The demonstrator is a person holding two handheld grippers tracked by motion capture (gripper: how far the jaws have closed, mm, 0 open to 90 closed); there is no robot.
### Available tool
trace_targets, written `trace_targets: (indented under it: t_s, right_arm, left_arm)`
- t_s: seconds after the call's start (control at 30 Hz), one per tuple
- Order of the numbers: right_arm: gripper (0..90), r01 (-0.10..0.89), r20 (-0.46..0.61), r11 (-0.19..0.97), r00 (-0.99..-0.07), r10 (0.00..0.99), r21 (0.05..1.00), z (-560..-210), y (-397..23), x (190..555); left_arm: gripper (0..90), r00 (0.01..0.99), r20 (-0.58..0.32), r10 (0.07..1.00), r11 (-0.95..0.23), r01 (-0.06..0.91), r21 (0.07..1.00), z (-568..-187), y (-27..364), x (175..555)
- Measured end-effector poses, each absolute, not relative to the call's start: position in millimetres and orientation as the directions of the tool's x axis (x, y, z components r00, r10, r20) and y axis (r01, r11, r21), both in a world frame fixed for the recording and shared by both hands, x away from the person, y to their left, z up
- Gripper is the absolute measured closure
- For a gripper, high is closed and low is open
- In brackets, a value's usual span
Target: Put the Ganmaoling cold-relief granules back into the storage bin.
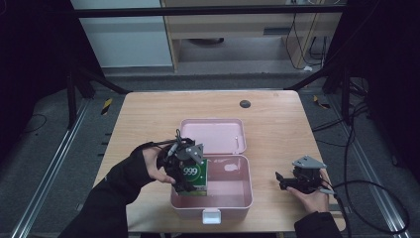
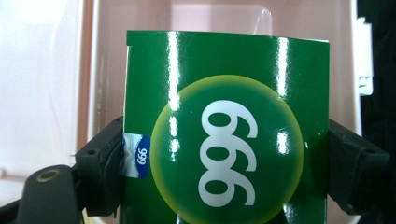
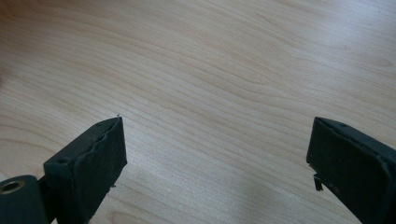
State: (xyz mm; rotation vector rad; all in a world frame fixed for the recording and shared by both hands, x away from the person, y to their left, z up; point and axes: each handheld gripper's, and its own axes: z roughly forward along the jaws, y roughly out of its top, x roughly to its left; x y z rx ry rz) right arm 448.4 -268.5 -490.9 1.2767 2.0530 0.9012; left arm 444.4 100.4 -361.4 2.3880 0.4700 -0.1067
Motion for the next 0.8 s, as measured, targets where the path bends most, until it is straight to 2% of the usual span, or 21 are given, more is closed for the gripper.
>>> trace_targets:
  t_s: [0.2, 0.33, 0.47, 0.67, 0.8]
  right_arm:
    - [5.2, 0.541, -0.108, 0.327, -0.397, 0.911, 0.775, -491, -268, 449]
    - [5.1, 0.539, -0.109, 0.331, -0.401, 0.91, 0.775, -492, -268, 449]
    - [5.0, 0.541, -0.108, 0.33, -0.402, 0.909, 0.773, -492, -268, 449]
    - [4.8, 0.542, -0.112, 0.336, -0.404, 0.908, 0.771, -492, -268, 449]
    - [4.4, 0.544, -0.111, 0.336, -0.404, 0.908, 0.769, -492, -268, 449]
  left_arm:
    - [14.7, 0.911, -0.235, 0.338, -0.664, 0.408, 0.627, -374, 100, 443]
    - [14.7, 0.913, -0.233, 0.335, -0.672, 0.405, 0.621, -379, 101, 444]
    - [14.7, 0.887, -0.268, 0.376, -0.623, 0.456, 0.636, -387, 98, 440]
    - [14.6, 0.895, -0.249, 0.37, -0.641, 0.44, 0.629, -396, 98, 442]
    - [14.5, 0.871, -0.284, 0.401, -0.593, 0.483, 0.644, -402, 96, 439]
